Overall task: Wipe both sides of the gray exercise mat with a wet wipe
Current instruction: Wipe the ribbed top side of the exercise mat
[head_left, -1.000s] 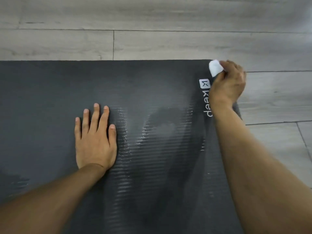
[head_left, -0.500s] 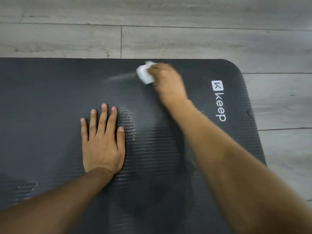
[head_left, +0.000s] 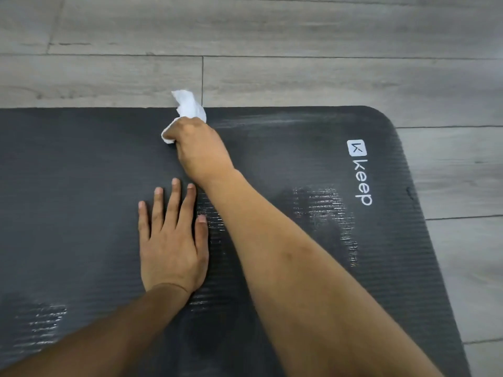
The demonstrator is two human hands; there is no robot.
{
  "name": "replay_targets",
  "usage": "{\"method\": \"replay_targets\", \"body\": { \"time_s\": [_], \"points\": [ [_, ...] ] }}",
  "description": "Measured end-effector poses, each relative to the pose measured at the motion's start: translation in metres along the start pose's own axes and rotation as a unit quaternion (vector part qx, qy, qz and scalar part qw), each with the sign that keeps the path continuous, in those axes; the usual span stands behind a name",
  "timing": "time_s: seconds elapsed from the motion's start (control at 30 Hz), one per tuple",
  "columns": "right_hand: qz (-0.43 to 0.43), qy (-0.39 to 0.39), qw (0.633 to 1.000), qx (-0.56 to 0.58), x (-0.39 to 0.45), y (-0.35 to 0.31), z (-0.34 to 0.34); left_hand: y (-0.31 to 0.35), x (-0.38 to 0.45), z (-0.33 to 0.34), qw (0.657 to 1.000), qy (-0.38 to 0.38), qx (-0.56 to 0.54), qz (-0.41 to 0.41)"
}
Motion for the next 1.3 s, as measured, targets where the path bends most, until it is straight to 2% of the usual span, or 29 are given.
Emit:
{"method": "replay_targets", "body": {
  "time_s": [0.07,0.13,0.23,0.3,0.37,0.47,0.57,0.63,0.73,0.87,1.0,1.1,1.23,1.3],
  "points": [
    [-0.017,-0.023,1.0,0.0,-0.004,0.006,-0.008,-0.001,0.0,-0.001,1.0,0.002,0.001,-0.002],
    [0.012,0.018,0.999,-0.034,-0.015,0.054,-0.046,-0.001,0.001,-0.002,1.0,0.001,0.002,-0.005],
    [0.144,0.167,0.971,-0.094,-0.065,0.168,-0.157,0.0,0.001,-0.003,1.0,-0.003,0.006,-0.003],
    [0.253,0.203,0.93,-0.174,-0.113,0.231,-0.224,0.0,0.0,-0.003,1.0,-0.003,0.007,-0.002],
    [0.311,0.229,0.899,-0.208,-0.14,0.256,-0.253,0.0,0.001,-0.001,1.0,-0.004,0.01,0.0],
    [0.259,0.267,0.915,-0.155,-0.13,0.232,-0.235,0.0,0.003,-0.002,1.0,0.002,0.008,0.0],
    [0.149,0.203,0.962,-0.103,-0.111,0.177,-0.198,0.0,0.003,-0.003,1.0,0.003,0.008,0.0],
    [0.11,0.199,0.968,-0.109,-0.107,0.151,-0.193,0.0,0.003,-0.002,1.0,0.003,0.008,-0.002],
    [0.118,0.225,0.961,-0.11,-0.102,0.137,-0.198,0.0,0.004,-0.002,1.0,0.005,0.007,-0.002],
    [0.192,0.259,0.945,-0.049,-0.094,0.15,-0.194,-0.001,0.003,-0.002,1.0,0.006,0.007,-0.002],
    [0.162,0.152,0.961,-0.165,-0.082,0.157,-0.168,-0.001,0.003,-0.002,1.0,0.004,0.009,-0.004],
    [0.142,0.106,0.97,-0.163,-0.083,0.16,-0.162,0.0,0.003,-0.002,1.0,0.003,0.01,-0.004],
    [0.075,0.111,0.968,-0.214,-0.084,0.14,-0.16,0.0,0.002,-0.002,1.0,0.003,0.013,-0.002],
    [0.063,0.156,0.952,-0.257,-0.078,0.148,-0.186,0.001,0.003,-0.001,1.0,0.003,0.009,-0.003]
  ]
}}
Point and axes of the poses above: each hand's wrist, its own x-axis towards the middle knuckle, its own z-axis out of the palm, y = z × x, the point moved 10 cm from there along x, towards the middle knuckle, and after that the axes turned 15 degrees about y, right-handed, at the moved point
